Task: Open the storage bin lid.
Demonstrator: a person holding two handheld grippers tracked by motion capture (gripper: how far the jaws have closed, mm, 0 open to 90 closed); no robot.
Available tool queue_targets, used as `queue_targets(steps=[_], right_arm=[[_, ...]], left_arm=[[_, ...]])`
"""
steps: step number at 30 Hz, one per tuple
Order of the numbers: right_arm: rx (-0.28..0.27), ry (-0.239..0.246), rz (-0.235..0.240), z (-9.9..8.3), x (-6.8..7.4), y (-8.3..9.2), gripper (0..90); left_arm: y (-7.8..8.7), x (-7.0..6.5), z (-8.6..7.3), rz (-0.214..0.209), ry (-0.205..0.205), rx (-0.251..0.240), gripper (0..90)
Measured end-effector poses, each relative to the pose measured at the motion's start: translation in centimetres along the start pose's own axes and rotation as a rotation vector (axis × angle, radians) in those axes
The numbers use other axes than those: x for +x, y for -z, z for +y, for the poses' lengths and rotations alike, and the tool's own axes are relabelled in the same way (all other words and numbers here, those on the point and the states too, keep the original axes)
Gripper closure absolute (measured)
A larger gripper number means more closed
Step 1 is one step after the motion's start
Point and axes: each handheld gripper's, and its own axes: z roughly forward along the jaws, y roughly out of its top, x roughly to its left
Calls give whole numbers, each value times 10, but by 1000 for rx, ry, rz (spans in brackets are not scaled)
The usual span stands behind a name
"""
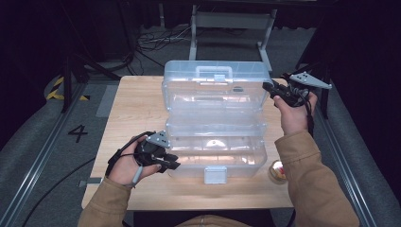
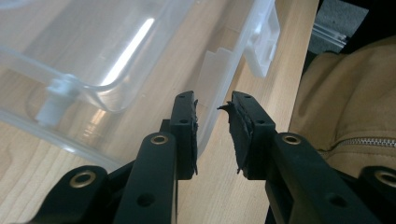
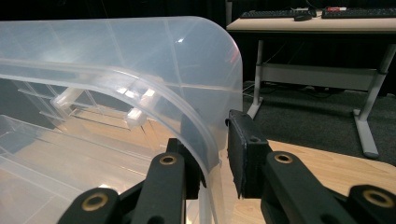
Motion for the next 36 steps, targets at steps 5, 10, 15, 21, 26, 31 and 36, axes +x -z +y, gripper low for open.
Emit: queue_targets(steps=[5, 10, 15, 21, 26, 31, 36], right_arm=[[7, 1, 0, 1, -1, -1, 760], [10, -3, 1, 2, -2, -3, 759], [3, -6, 3, 2, -3, -6, 761], [2, -7, -11, 3, -3, -10, 768], [3, -18, -15, 4, -5, -14, 771], [5, -29, -13, 5, -6, -16, 773], [7, -45, -8, 6, -9, -21, 776]], left_arm=[[-10, 1, 0, -30, -7, 27, 707], [-22, 3, -1, -37, -16, 49, 703], [-32, 2, 0, -26, -21, 83, 708], [-44, 4, 1, -8, -37, 126, 761], [-48, 8, -3, -36, -28, 99, 768], [-49, 7, -2, -32, -17, 105, 766], [-49, 7, -1, -38, -3, 112, 764]])
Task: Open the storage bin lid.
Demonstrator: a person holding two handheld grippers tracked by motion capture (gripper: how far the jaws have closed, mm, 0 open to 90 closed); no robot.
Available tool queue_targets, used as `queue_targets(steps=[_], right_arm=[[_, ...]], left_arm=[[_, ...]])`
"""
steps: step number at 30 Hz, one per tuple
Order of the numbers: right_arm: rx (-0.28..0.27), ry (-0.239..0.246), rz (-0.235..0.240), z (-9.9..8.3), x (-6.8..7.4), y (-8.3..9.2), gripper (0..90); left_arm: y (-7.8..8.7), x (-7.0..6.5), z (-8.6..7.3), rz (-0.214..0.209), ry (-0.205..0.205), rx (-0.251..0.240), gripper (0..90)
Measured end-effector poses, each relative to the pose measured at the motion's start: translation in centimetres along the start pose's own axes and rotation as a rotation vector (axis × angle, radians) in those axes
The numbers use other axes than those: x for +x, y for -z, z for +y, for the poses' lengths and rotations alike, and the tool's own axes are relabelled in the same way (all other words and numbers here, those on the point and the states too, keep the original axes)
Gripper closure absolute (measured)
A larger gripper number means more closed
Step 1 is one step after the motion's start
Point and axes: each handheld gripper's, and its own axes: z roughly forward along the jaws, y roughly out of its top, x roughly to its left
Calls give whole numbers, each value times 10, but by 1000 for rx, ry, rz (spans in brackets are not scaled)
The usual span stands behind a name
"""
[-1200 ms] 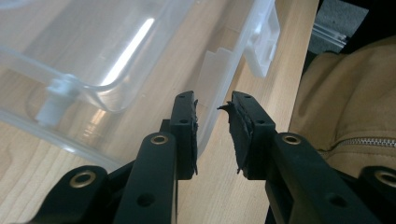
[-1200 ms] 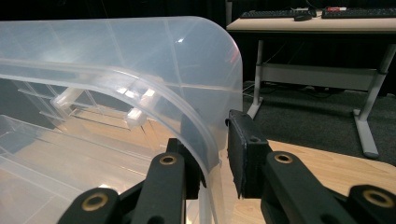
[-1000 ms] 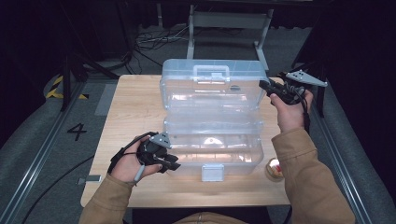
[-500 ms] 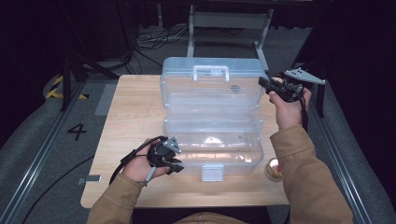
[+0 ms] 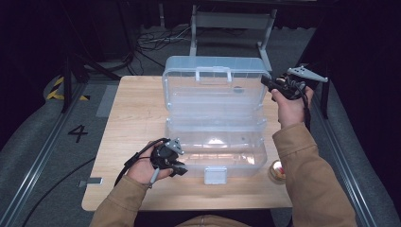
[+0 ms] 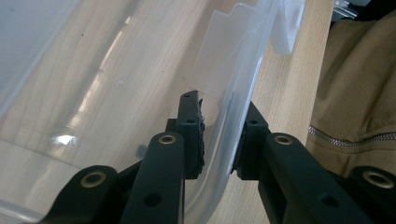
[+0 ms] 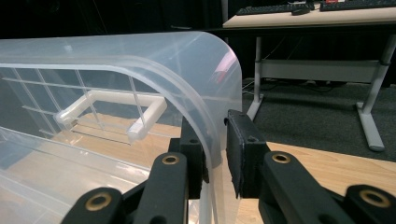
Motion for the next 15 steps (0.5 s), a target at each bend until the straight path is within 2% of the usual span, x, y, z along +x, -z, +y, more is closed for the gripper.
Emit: queue_targets(steps=[7, 15], right_arm=[[0, -4, 9, 1, -4, -5, 782], [-6, -9, -11, 2, -8, -17, 793]], left_arm=[[0, 1, 0, -9, 15, -2, 760], [0, 1, 1, -12, 26, 0, 757]])
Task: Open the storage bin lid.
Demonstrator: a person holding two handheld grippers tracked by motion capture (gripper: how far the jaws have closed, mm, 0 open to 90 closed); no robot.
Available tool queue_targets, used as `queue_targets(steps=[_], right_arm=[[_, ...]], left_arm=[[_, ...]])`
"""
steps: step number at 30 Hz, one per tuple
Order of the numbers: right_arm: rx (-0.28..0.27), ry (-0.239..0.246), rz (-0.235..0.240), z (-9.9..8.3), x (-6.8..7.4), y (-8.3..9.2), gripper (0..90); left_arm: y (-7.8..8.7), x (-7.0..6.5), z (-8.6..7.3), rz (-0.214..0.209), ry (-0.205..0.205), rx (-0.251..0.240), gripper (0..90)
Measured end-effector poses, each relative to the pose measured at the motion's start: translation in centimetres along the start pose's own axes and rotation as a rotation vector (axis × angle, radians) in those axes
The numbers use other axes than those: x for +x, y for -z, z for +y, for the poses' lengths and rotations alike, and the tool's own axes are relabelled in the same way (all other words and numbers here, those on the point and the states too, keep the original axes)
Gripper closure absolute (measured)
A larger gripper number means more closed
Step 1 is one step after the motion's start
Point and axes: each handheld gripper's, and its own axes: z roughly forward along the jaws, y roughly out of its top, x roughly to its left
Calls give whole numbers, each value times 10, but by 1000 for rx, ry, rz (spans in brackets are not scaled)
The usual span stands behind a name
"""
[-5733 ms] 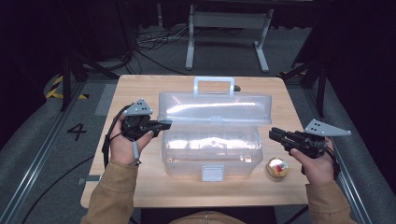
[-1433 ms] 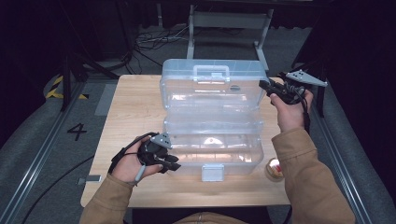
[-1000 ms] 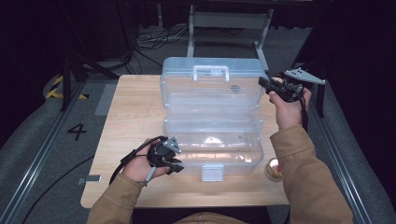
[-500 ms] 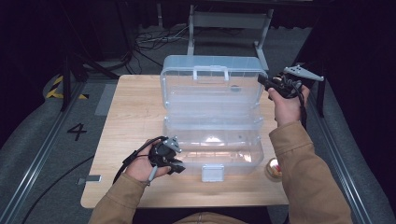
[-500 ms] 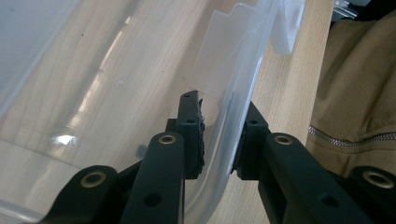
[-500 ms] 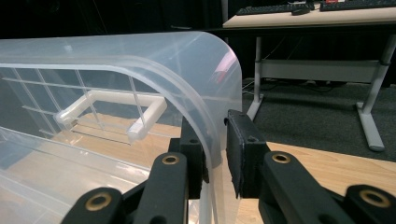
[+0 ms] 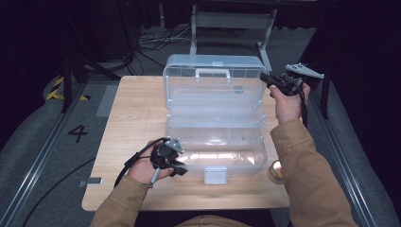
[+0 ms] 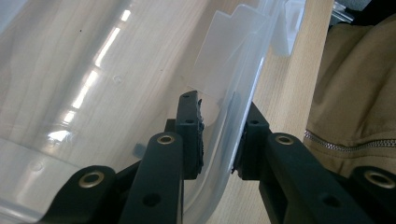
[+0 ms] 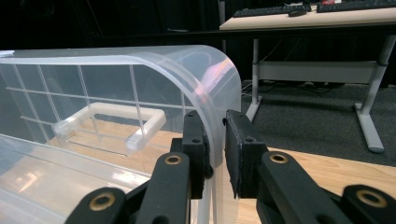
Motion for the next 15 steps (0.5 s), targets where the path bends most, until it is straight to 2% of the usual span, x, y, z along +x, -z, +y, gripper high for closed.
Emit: queue_targets(steps=[9, 11, 12, 13, 15], right_arm=[[23, -11, -11, 3, -3, -10, 805], [26, -15, -10, 5, -4, -12, 832], [18, -14, -10, 6, -6, -12, 861], [32, 13, -16, 7, -8, -15, 865], [41, 9, -17, 7, -9, -17, 865]], left_arm=[[0, 0, 0, -1, 4, -2, 756], [0, 0, 0, -2, 4, -3, 756], [0, 1, 0, -4, 5, -2, 755], [0, 0, 0, -6, 6, -4, 755], [0, 1, 0, -5, 6, -4, 755]])
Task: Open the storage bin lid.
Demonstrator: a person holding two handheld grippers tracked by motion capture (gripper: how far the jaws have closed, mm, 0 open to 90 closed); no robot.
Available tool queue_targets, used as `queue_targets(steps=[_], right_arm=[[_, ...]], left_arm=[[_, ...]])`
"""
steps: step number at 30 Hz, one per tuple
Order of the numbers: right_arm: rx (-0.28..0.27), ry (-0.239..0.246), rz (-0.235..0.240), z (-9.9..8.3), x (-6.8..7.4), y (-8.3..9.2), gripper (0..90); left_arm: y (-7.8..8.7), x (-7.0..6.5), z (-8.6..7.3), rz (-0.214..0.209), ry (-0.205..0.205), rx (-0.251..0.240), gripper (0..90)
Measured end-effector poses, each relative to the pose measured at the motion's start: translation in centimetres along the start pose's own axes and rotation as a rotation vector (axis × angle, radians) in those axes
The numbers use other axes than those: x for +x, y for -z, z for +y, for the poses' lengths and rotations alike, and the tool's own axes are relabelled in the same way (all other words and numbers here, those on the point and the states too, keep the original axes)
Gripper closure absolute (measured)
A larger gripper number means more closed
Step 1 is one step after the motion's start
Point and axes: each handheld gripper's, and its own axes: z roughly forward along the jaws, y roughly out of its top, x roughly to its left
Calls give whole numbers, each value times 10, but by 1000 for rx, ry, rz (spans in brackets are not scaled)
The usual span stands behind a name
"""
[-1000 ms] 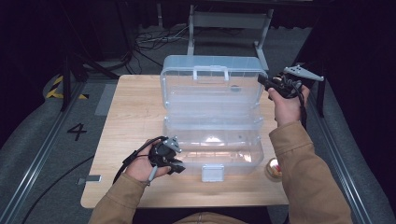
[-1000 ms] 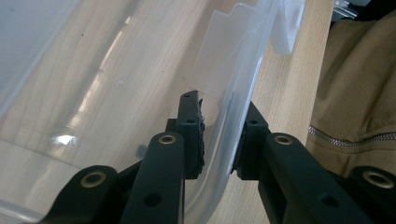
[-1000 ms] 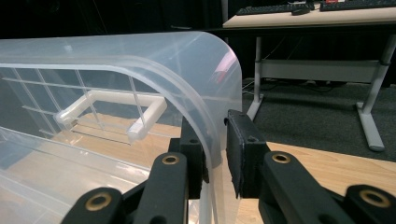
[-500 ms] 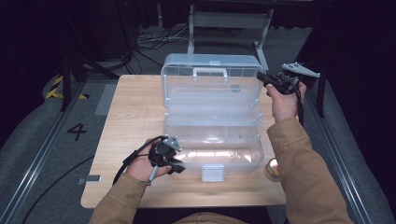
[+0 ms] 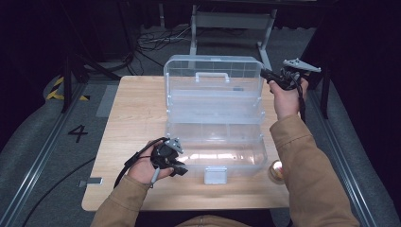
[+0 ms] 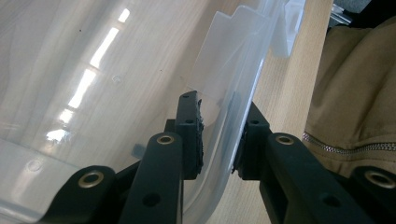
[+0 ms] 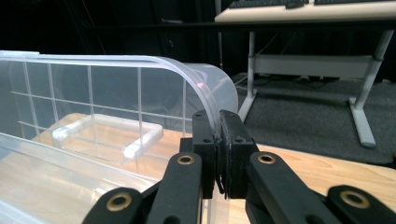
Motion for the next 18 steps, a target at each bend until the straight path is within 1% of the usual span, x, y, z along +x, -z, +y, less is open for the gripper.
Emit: queue_targets(steps=[3, 6, 9, 11, 18], right_arm=[[21, -10, 3, 2, -3, -6, 866], [35, -12, -5, 3, -3, -11, 867], [37, -29, -1, 2, -6, -15, 867], [36, -34, 1, 1, -8, -17, 867], [48, -52, 5, 0, -12, -24, 867]], left_arm=[[0, 0, 0, 0, 2, -1, 755], [0, 0, 0, -1, 2, -3, 755], [0, 0, -1, -1, 2, -7, 755], [0, 1, -1, -8, 2, -12, 755], [0, 1, -1, -8, 7, -14, 754]])
